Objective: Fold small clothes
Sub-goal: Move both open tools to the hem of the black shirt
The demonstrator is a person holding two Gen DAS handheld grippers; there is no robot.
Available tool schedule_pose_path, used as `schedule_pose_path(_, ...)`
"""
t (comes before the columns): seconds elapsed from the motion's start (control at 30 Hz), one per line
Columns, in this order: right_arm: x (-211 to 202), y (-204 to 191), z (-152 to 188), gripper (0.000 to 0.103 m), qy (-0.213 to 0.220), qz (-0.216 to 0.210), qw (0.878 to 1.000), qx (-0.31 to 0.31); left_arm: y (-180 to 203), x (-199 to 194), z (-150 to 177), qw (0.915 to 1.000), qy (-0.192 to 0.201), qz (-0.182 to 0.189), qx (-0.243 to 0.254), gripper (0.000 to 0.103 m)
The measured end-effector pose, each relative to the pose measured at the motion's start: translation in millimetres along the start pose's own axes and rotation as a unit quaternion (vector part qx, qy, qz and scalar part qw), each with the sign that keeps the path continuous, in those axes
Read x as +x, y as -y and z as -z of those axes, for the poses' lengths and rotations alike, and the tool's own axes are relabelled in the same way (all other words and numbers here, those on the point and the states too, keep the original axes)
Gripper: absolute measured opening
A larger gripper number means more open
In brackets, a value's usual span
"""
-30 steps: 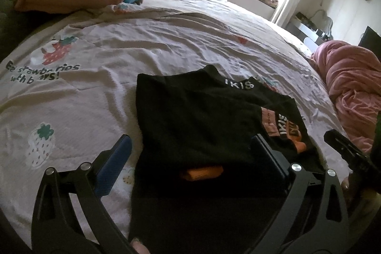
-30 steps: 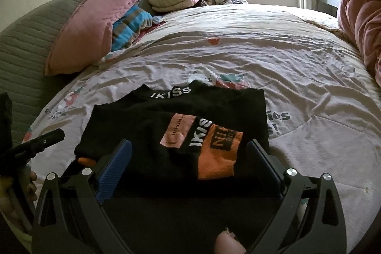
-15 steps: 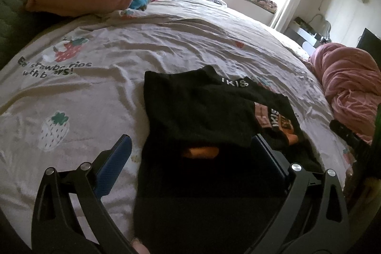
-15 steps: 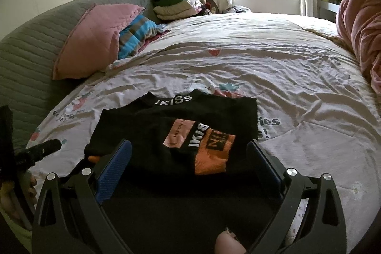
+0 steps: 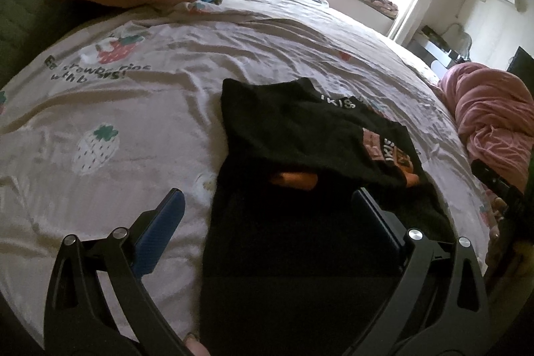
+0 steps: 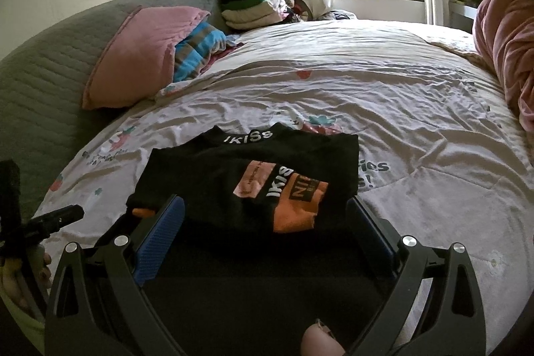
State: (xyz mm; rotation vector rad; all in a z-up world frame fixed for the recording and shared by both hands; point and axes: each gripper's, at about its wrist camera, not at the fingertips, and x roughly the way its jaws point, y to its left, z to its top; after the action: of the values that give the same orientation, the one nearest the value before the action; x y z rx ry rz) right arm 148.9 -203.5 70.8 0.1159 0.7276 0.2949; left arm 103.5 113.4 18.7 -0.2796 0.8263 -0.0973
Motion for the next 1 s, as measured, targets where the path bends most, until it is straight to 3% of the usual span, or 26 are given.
schedule_pose_path(1.0, -37, 0, 23, 0.097, -0.002, -0.023, 1.0, -0.011, -11, -47, 40, 0.9992, -0.018, -0.035, -0.007, 0.093)
